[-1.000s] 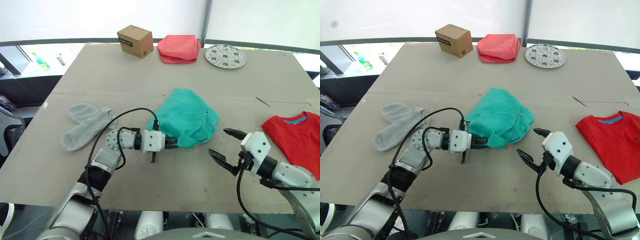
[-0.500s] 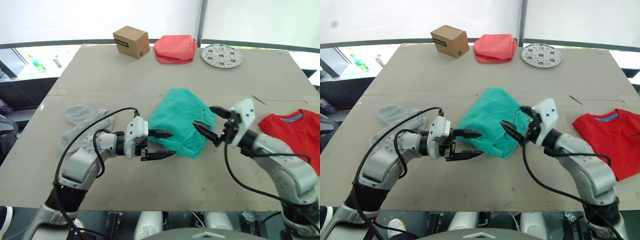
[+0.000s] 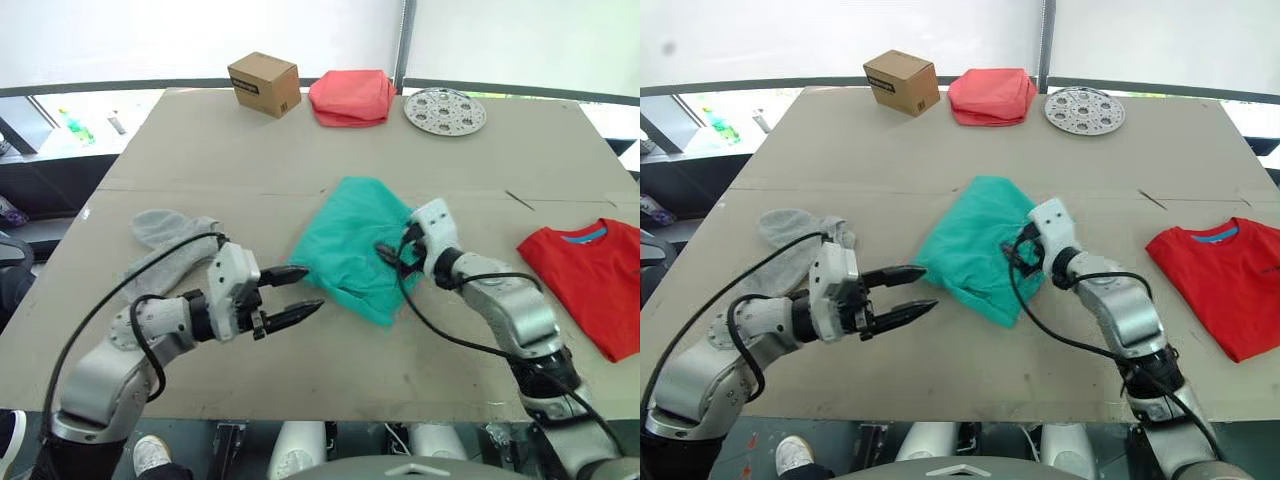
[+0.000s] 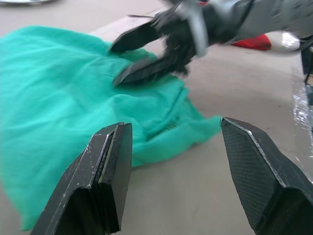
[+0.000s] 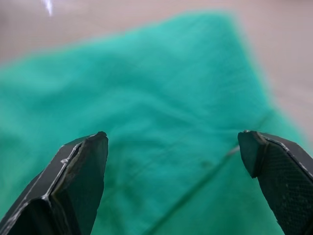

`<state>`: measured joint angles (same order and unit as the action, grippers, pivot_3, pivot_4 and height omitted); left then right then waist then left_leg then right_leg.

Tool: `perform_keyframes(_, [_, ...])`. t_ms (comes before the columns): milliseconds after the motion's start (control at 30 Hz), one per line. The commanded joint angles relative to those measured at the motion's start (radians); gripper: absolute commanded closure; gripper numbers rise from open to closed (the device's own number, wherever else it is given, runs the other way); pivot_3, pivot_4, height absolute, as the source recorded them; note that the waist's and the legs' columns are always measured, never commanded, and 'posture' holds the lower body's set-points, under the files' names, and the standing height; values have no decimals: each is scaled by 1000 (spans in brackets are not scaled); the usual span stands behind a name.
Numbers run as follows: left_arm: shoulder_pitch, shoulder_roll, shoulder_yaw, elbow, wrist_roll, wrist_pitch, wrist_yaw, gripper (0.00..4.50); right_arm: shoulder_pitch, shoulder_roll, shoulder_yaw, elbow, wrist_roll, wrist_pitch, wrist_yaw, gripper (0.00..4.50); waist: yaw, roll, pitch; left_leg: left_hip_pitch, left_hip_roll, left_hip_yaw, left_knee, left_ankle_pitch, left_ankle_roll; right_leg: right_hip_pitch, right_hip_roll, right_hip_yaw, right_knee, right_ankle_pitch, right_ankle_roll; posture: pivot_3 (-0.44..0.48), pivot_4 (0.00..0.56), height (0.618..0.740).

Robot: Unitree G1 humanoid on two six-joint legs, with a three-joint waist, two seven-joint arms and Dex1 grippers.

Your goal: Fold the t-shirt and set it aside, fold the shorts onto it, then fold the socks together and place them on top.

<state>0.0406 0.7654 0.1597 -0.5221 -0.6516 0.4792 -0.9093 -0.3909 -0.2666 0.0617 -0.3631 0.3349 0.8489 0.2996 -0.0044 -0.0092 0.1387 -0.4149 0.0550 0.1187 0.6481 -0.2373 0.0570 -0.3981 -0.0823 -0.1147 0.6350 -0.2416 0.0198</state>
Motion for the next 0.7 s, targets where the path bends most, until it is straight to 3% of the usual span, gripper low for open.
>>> perform_keyframes(33, [-13,15,48,-45,-84,53,1,1393,51,42,-138,-184,138,209,-50,0,-1,-1,-1,0,0,0,0,0,0,0,0,0,0,0,0,0,150,740])
perform_keyframes(133, [-21,29,65,-51,-134,92,-12,1393,79,120,-251,-254,211,417,-117,0,-3,-1,-1,0,0,-1,-2,1,1,0,0,0,0,0,-1,0,150,740])
perform_keyframes(400, [10,95,111,-46,-227,150,-100,1393,32,271,-400,-210,237,664,-190,0,-9,1,0,0,0,0,-3,-1,2,-3,2,1,1,0,0,0,150,740])
perform_keyframes(700, [61,109,126,-42,-196,113,-144,1393,-80,350,-355,27,258,614,-120,0,-16,1,1,0,0,1,-6,1,-1,-4,3,2,0,0,-1,0,150,740])
